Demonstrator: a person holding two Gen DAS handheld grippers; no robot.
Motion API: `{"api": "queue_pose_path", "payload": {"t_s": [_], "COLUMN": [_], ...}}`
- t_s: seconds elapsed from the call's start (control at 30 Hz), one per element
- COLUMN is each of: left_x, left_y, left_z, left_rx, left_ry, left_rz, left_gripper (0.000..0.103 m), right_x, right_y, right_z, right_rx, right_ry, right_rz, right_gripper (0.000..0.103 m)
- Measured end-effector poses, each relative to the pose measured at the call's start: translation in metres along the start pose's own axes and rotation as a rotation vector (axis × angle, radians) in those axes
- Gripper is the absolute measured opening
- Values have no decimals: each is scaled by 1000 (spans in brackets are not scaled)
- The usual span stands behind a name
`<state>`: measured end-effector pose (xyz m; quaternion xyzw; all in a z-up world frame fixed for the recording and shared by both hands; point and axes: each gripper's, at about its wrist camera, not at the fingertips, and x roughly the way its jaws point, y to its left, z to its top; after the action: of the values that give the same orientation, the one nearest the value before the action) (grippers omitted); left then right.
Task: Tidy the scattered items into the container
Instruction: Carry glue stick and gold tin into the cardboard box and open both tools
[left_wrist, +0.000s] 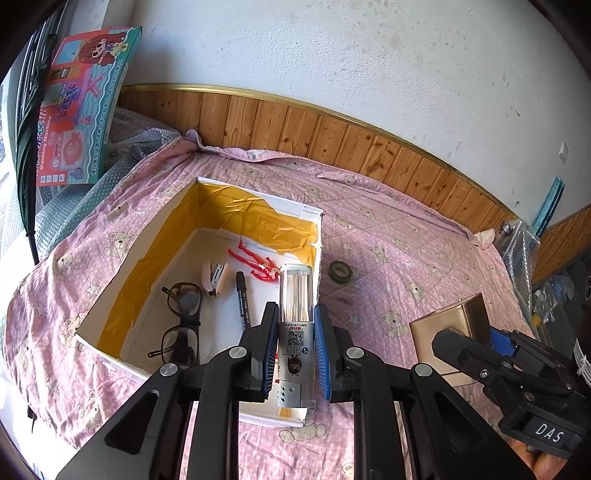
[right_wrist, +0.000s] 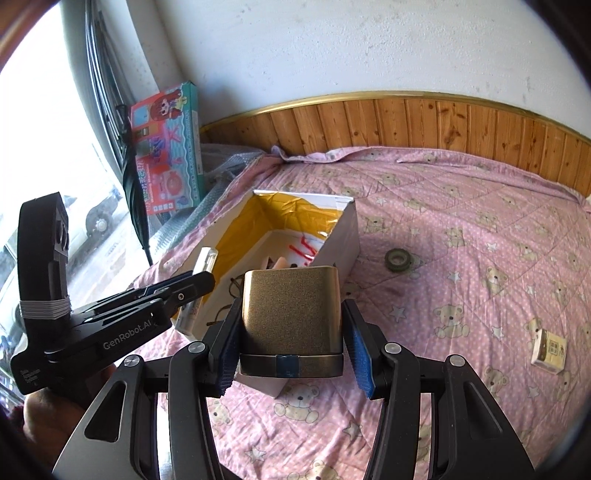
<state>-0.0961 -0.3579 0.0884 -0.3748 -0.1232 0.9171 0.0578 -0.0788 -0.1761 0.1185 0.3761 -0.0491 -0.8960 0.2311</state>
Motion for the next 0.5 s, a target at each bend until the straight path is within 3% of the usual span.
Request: {"api": "queue_pose_path", "payload": {"t_s": [0.5], "left_x": [28], "left_y": [49], "left_z": [7], "left_rx": [-127], "left_ry": [61], "left_rz": [-18], "left_gripper": [20], "right_x": [39], "right_y": [31], "right_z": [45], "right_rx": [-99], "right_ry": [8], "right_rz": [59], "right_gripper": [53]}}
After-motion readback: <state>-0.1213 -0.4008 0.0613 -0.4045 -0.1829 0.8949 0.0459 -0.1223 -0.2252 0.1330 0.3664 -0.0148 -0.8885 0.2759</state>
